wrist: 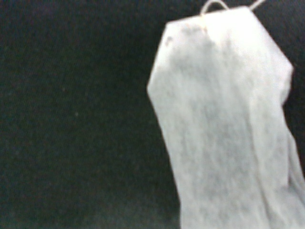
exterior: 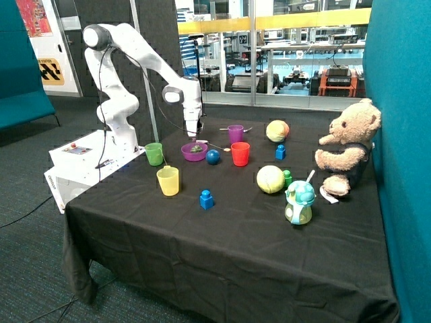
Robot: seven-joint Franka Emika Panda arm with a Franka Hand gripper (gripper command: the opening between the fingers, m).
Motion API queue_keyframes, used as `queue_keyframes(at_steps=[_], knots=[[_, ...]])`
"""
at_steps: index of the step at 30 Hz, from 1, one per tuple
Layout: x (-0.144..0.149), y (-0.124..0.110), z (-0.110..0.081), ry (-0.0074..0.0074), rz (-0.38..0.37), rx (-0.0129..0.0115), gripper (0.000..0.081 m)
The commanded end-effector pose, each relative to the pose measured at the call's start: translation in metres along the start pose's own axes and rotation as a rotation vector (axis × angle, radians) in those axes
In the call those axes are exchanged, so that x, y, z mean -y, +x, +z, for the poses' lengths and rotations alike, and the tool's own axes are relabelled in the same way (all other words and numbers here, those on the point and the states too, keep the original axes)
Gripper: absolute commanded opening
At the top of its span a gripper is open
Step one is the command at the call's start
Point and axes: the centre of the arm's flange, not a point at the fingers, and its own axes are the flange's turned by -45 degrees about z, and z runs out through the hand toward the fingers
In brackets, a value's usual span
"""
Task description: Prepare two cups of tea
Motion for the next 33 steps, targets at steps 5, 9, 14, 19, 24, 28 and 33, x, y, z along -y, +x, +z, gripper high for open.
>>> queue_keyframes(at_steps=[5, 9, 14, 19, 24, 28, 33], knots=[[0.008, 0.015, 0.011, -0.0027, -0.033, 0.0035, 0.0517], [0.012, 0.02, 0.012, -0.0027, -0.042, 0.0036, 0.051], [0.015, 0.022, 0.013, -0.0027, -0.044, 0.0036, 0.0505], [0.014, 0.022, 0.016, -0.0027, -0.041, 0.0036, 0.0498], [0.013, 0.024, 0.016, -0.0027, -0.041, 0.0036, 0.0495], [0.012, 0.024, 0.02, -0.0027, -0.035, 0.0035, 0.0492], [0.01, 0.025, 0.028, -0.0027, -0.012, 0.0035, 0.05]])
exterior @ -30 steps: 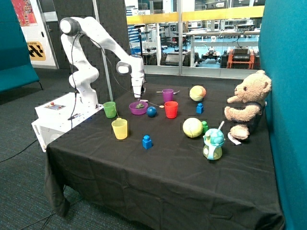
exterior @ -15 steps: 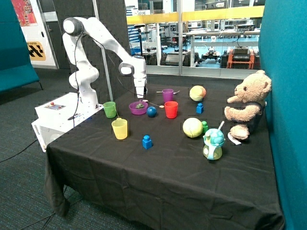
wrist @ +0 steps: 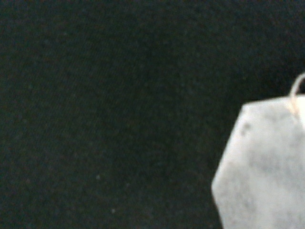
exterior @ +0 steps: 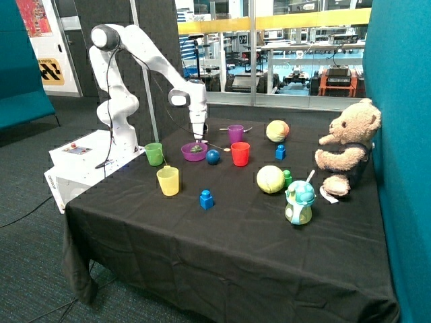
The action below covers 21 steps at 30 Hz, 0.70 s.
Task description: Prepare two cups of tea
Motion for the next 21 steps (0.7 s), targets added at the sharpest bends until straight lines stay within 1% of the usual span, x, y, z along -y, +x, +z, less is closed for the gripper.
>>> queue_keyframes(at_steps=[1, 5, 13, 15, 17, 19, 21], knots=[[-0.0027, 0.0014, 0.0105, -0.0037, 0.022, 0.0013, 0.0502], [-0.0011, 0.0022, 0.0143, -0.0037, 0.018, 0.0013, 0.0492], [0.0043, 0.0085, 0.0147, -0.0037, 0.002, 0.0013, 0.0466], [0.0054, 0.0095, 0.0147, -0.0037, -0.001, 0.0013, 0.042], [0.0059, 0.0094, 0.0147, -0.0037, -0.001, 0.0013, 0.0342], [0.0061, 0.0092, 0.0147, -0.0037, -0.001, 0.0013, 0.0314], [0.0059, 0.0087, 0.0147, -0.0037, 0.001, 0.0013, 0.0229]])
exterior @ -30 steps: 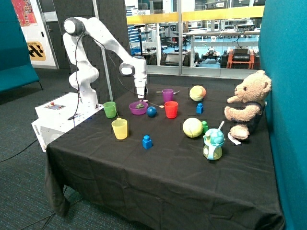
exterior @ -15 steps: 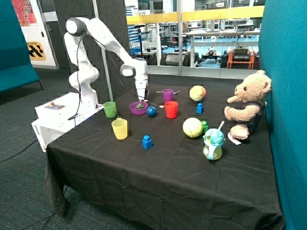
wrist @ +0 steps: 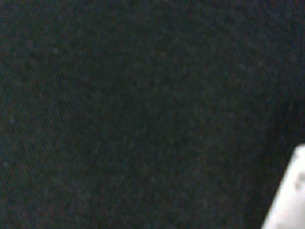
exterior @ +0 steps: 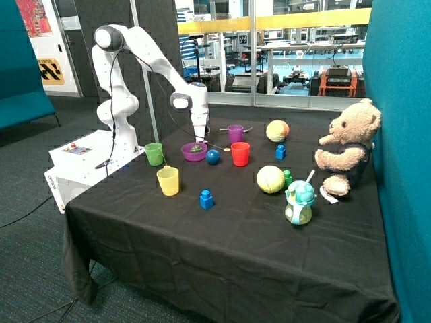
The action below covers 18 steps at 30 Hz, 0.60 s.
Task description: Prepare two cups of tea
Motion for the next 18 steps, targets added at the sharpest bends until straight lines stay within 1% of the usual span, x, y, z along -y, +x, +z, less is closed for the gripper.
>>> queue_keyframes(at_steps=[1, 2, 3, 5, 10, 18], knots=[[0.0016, 0.0015, 0.0013, -0.0015, -0.001, 0.0013, 0.0151], [0.001, 0.0009, 0.0013, -0.0015, 0.001, 0.0013, 0.0076], [0.0004, 0.0005, 0.0013, -0.0015, 0.002, 0.0013, 0.0038], [-0.0016, -0.0005, 0.0013, -0.0015, 0.005, 0.0013, 0.0009], [-0.0061, -0.001, 0.0013, -0.0015, 0.008, 0.0013, 0.0], [-0.0049, 0.0023, 0.0013, -0.0015, 0.005, 0.0013, 0.0]])
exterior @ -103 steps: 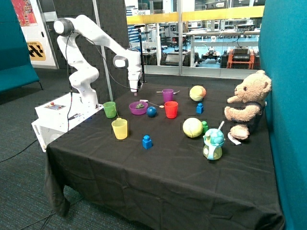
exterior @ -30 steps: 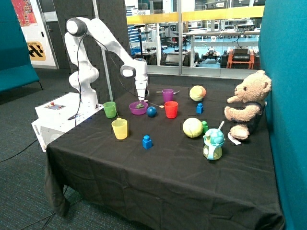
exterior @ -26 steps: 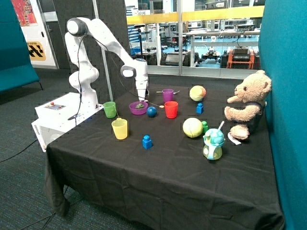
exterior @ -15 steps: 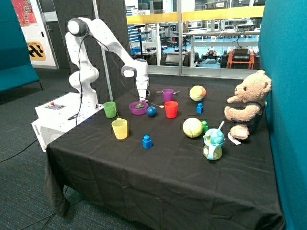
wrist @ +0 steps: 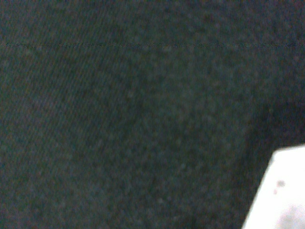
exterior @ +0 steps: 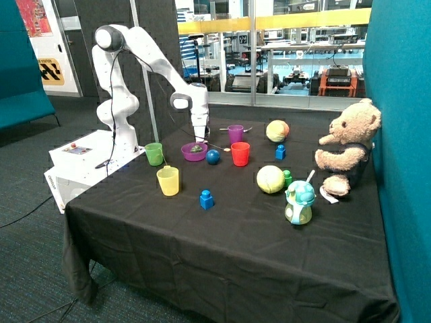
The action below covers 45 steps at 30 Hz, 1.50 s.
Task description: Prepare two cups of tea
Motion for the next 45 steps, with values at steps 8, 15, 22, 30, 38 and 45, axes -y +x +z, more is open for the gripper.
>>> queue_keyframes(at_steps=[8, 15, 22, 30, 38, 45], knots=[[0.001, 0.004, 0.0, 0.0034, 0.0, -0.0003, 0.0], [0.005, 0.003, 0.0, 0.0034, -0.005, -0.0003, 0.0], [0.004, 0.013, -0.015, 0.0034, -0.017, -0.0003, 0.0], [0.008, 0.038, -0.052, 0.0034, -0.06, -0.0004, 0.0], [0.033, 0.074, -0.093, 0.0033, -0.158, -0.0005, 0.0], [0.057, 0.1, -0.117, 0.0033, -0.231, -0.0006, 0.0]])
